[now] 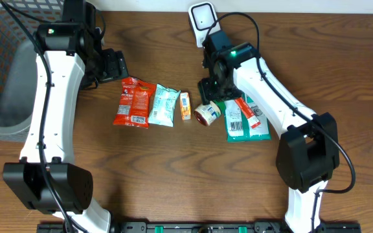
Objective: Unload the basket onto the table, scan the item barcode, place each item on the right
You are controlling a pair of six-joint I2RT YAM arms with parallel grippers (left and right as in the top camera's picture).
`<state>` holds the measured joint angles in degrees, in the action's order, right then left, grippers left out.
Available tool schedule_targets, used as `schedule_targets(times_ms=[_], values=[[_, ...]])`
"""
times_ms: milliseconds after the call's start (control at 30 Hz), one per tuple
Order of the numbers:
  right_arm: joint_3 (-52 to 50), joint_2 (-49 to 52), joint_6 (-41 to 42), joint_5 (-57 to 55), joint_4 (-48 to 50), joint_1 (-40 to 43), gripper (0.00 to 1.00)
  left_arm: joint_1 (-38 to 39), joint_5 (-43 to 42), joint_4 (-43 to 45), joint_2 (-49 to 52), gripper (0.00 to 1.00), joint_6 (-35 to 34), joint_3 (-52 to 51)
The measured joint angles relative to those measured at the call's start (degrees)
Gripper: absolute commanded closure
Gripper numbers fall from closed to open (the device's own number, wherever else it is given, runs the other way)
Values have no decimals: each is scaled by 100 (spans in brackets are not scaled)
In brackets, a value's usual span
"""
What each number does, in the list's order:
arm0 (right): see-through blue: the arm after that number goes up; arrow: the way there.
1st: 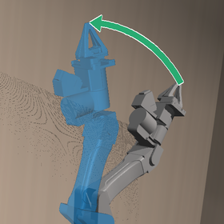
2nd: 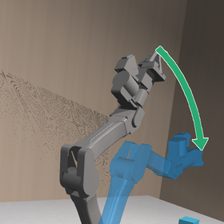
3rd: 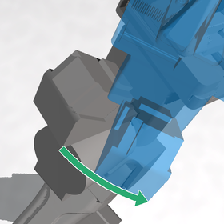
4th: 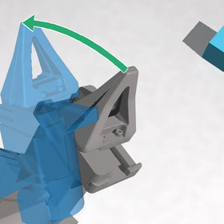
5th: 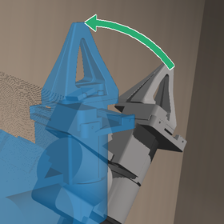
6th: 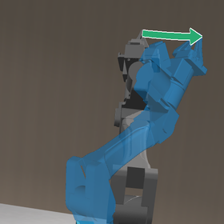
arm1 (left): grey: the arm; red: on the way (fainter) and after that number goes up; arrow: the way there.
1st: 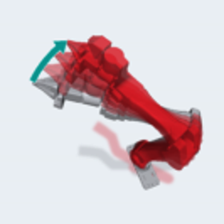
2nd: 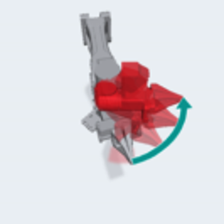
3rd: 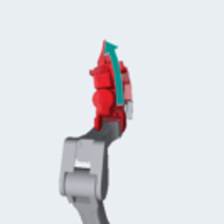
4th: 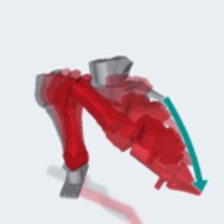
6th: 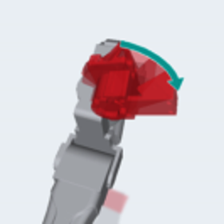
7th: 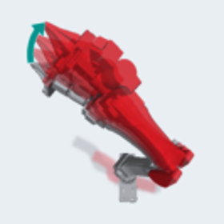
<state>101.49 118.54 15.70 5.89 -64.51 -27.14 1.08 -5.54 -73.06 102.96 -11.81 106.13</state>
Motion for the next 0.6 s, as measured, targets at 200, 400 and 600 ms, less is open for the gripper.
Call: schedule_targets(times_ms=[200,400,600], values=[[-9,0,935,-22,0,7,1,0,0,0,0,11,2,0],[-133,0,1742,-22,17,7,5,0,0,0,0,11,2,0],[-466,0,2623,-17,188,17,8,0,0,0,0,11,0,0]])
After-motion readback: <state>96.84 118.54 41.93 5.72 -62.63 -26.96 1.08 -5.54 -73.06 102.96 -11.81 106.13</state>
